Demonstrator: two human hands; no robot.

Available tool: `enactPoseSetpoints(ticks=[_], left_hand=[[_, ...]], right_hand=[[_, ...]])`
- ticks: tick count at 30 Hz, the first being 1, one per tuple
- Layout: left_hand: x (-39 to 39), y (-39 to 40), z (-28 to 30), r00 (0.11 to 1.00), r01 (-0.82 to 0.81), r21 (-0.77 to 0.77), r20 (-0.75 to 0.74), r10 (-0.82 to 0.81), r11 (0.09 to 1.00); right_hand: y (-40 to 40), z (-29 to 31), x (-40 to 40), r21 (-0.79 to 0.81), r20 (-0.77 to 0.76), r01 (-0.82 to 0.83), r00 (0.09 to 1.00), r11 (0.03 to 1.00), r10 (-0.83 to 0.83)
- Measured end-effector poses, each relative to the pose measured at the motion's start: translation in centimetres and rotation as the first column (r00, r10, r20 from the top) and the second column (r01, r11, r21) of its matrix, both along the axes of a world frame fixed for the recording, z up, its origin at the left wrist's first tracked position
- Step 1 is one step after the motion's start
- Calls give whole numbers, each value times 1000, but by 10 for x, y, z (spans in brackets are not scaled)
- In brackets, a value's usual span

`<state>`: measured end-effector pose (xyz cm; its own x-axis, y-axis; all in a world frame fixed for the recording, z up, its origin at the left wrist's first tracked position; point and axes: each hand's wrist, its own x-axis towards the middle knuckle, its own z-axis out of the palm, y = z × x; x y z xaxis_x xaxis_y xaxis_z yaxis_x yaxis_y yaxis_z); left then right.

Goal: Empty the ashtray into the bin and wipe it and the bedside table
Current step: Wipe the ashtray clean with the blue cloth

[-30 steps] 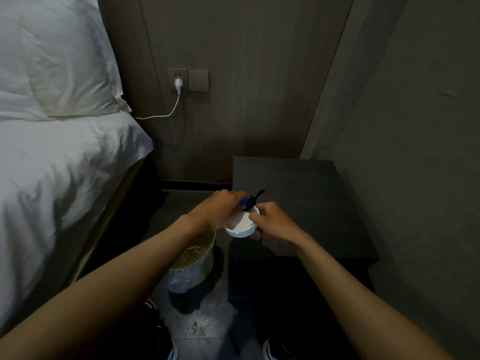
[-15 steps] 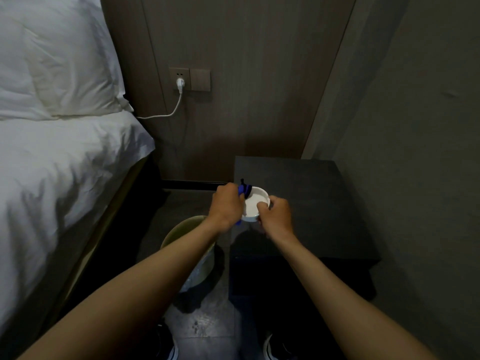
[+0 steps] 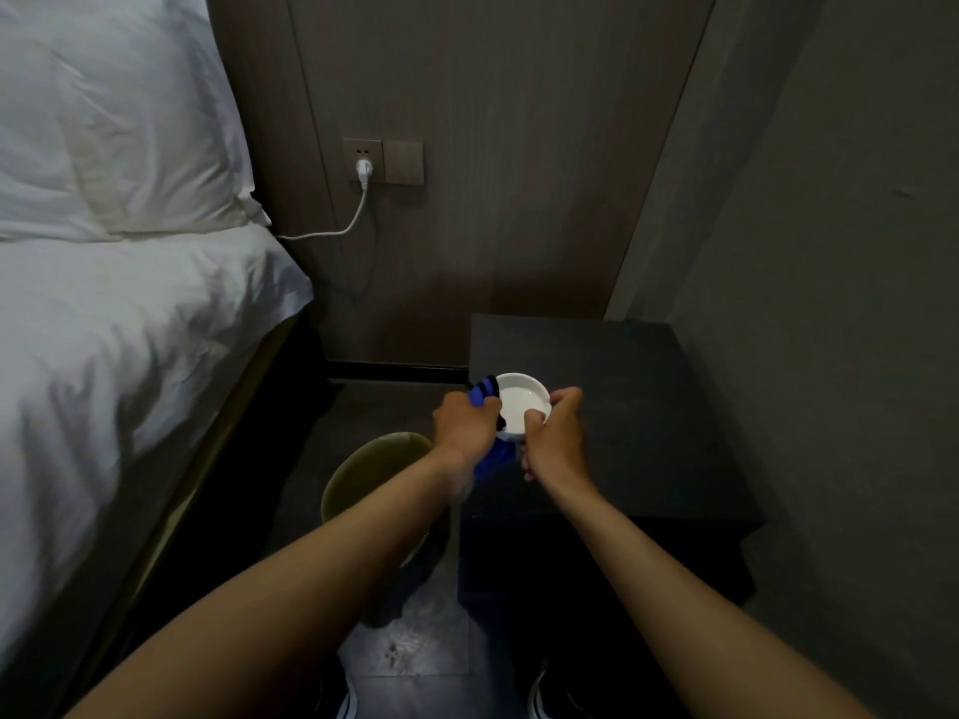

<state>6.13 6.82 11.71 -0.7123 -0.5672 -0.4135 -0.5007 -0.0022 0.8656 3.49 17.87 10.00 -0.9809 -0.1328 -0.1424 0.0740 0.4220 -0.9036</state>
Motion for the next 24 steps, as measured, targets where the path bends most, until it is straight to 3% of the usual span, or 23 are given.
enactPoseSetpoints(ticks=[5, 7, 11, 15, 19, 21, 24], left_hand=[[5, 10, -4, 994, -96, 224, -30, 105, 970], [5, 13, -5, 992, -120, 243, -16, 128, 962], [3, 9, -7, 996, -85, 116, 28, 82, 990], [5, -3, -9, 997, 47, -135, 67, -38, 990], [12, -19, -9, 966, 259, -458, 104, -238, 850], [16, -27, -4, 926, 372, -534, 153, -345, 759], [17, -36, 5, 817, 544, -632, 250, -519, 552]], right_hand=[[0, -1, -1, -22, -53, 8, 999, 1000, -9], [0, 0, 1, -4, -117, -2, 993, 1000, 2], [1, 2, 3, 81, -238, -42, 969, 996, 60], [2, 2, -1, 134, -253, -125, 955, 983, 156], [5, 1, -3, 134, -239, -236, 935, 962, 263], [7, 1, -5, 136, -191, -311, 923, 941, 333], [10, 3, -7, 118, -90, -432, 892, 894, 443]])
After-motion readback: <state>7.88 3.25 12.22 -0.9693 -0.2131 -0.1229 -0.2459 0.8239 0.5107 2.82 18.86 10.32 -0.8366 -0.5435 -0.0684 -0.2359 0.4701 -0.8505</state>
